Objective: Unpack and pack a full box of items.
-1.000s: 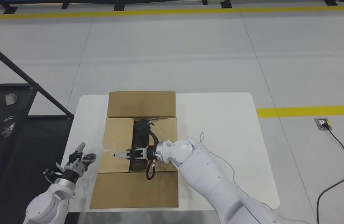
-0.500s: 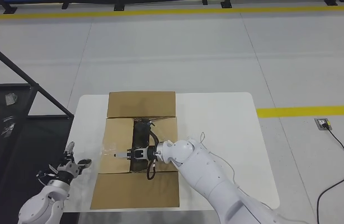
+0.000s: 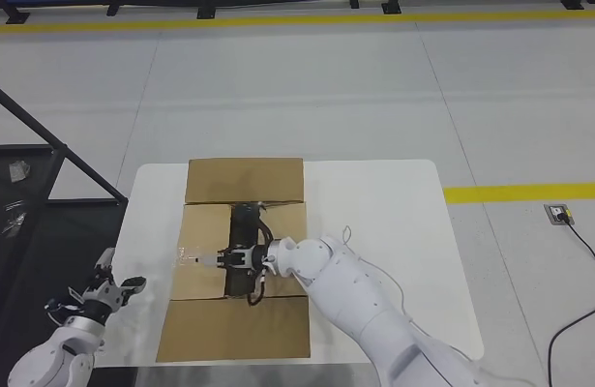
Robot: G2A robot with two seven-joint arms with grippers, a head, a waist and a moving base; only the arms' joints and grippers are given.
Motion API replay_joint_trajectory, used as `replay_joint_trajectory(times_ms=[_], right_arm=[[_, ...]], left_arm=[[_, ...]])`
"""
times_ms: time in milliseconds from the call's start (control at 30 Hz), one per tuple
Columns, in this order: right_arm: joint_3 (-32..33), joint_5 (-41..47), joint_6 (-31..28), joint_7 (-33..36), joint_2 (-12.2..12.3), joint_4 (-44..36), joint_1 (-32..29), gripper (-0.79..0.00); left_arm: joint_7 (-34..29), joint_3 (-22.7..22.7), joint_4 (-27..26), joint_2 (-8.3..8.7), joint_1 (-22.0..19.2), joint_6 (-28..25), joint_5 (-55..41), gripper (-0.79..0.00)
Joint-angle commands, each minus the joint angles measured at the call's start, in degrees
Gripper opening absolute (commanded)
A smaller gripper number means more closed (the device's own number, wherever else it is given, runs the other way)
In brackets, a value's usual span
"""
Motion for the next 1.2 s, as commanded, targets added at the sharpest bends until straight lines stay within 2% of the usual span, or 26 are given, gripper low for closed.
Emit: replay_joint_trajectory(times_ms=[0, 167, 300, 433, 667, 900, 1033, 1167], right_arm=[[0.0, -0.8, 0.0, -0.6, 0.1, -0.4, 0.1, 0.0], [0.1, -1.8, 1.0, -1.0, 0.2, -1.2, 0.1, 0.0], [0.3, -2.1, 2.6, -0.8, 0.3, -1.4, 0.2, 0.0], [0.5, -2.8, 3.7, -1.9, 0.4, -1.6, 0.1, 0.0], [1.0, -3.6, 3.9, -2.2, 0.8, -2.5, -0.3, 0.0], [1.2, -5.0, 2.9, -2.2, 1.2, -3.7, -0.9, 0.0], [1.5, -5.4, 2.7, -2.0, 1.4, -4.1, -1.1, 0.0], [1.9, -5.6, 2.5, -1.6, 1.6, -4.4, -1.3, 0.0]], left_arm=[[-0.5, -1.5, -0.3, 0.17, 0.8, 0.5, 0.2, 0.0], [-3.3, -3.5, -1.3, 0.49, 2.1, 1.4, 1.5, 0.0], [-8.8, -3.3, -2.4, 0.68, 3.2, 1.9, 2.2, 0.0], [-12.4, -2.6, -0.8, 0.7, 2.7, 3.9, 0.7, 0.0], [-9.9, 2.4, 3.3, 0.09, -1.3, 3.2, 2.2, 0.0], [-3.8, 7.6, 6.0, -1.0, -4.0, -4.5, 6.2, 0.0], [-3.0, 8.6, 7.5, -1.35, -5.0, -6.4, 6.3, 0.0], [-2.0, 7.8, 7.5, -1.53, -4.4, -8.9, 5.6, 0.0]])
